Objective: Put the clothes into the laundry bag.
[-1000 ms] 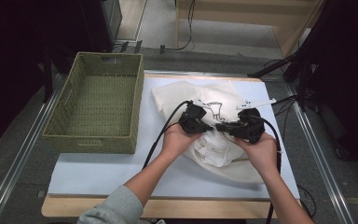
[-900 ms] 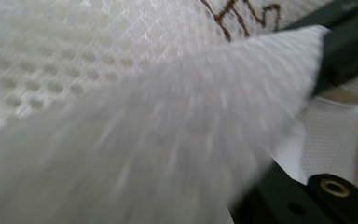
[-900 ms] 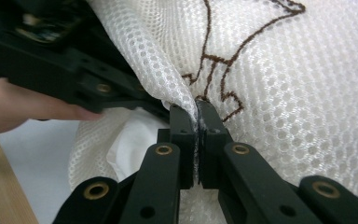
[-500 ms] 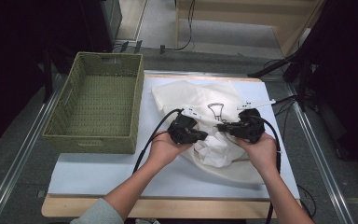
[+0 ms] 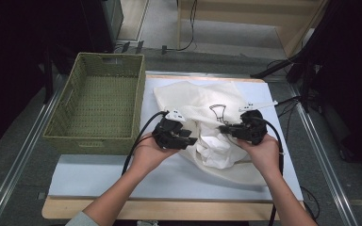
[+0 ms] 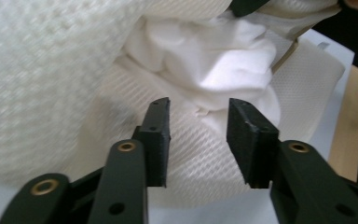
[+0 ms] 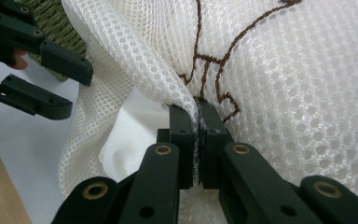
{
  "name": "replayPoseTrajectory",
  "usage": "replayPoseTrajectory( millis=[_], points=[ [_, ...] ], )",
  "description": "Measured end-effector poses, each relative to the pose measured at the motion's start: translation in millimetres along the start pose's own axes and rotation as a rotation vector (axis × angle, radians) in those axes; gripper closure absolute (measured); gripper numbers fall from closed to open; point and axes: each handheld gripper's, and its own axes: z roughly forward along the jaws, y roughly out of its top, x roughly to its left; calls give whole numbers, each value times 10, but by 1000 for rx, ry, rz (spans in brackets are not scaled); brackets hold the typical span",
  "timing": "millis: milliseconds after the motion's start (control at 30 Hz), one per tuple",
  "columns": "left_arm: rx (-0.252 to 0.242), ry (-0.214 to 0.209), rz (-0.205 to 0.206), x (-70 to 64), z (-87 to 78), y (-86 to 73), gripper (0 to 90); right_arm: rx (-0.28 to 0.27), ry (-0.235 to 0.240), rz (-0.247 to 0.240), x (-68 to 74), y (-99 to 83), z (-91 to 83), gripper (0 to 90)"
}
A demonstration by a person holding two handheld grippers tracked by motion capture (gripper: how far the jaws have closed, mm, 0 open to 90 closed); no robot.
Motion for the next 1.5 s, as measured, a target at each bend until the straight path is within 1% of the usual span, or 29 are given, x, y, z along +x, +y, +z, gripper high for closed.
replayPoseTrajectory(
  millis=[100,200,300,367,400,467,533,600,700,767,800,833,867,933,1067,1133,1233,1300,1400,1433,1467,1500],
  points=[
    [-17,4,-27,31,-55,-48,538,1,0,1,0,-3,-3,879],
    [-28,15,-44,54,-118,-68,517,1,-1,0,5,-2,-2,879],
    [-31,42,-48,77,-179,-92,511,-2,-3,1,4,-2,-12,879],
    [-38,64,-65,107,-190,-99,511,-2,-2,4,3,-1,-14,879],
    [-40,73,-68,130,-185,-99,511,-1,-2,2,5,0,-14,879],
    [-44,62,-96,171,-141,-87,516,0,-1,2,14,2,-11,879],
    [-27,79,-95,199,-70,-61,531,1,0,3,24,5,-11,879],
    [-32,80,-113,221,-15,-46,549,0,2,0,30,5,-15,878],
    [-25,83,-126,264,59,-33,623,0,5,1,34,4,-17,878],
    [-27,62,-147,297,86,-33,707,1,4,-3,40,5,-15,878],
    [-29,48,-162,309,89,-35,774,-1,6,-4,41,5,-15,878],
    [-34,39,-169,315,84,-43,810,-2,6,-6,43,4,-16,878],
    [-36,36,-168,313,73,-50,844,-2,6,-7,43,4,-19,878],
    [-35,30,-160,293,23,-79,871,-1,6,-5,43,3,-24,878],
    [-50,11,-149,222,-140,-194,879,0,10,-8,49,6,-10,878],
    [-52,9,-142,183,-214,-269,880,3,10,-10,59,9,-5,878],
    [-60,1,-150,137,-299,-370,880,6,11,-9,68,12,5,878],
    [-61,-2,-138,101,-356,-445,879,4,11,-14,73,12,15,878],
    [-68,-5,-139,67,-437,-569,879,3,14,-16,80,9,23,877],
    [-70,-6,-150,62,-472,-623,879,3,15,-14,85,7,27,877],
    [-75,-18,-154,64,-496,-669,879,4,18,-19,91,4,33,877],
    [-74,-11,-162,58,-521,-711,880,6,17,-20,98,2,35,877]
  ],
)
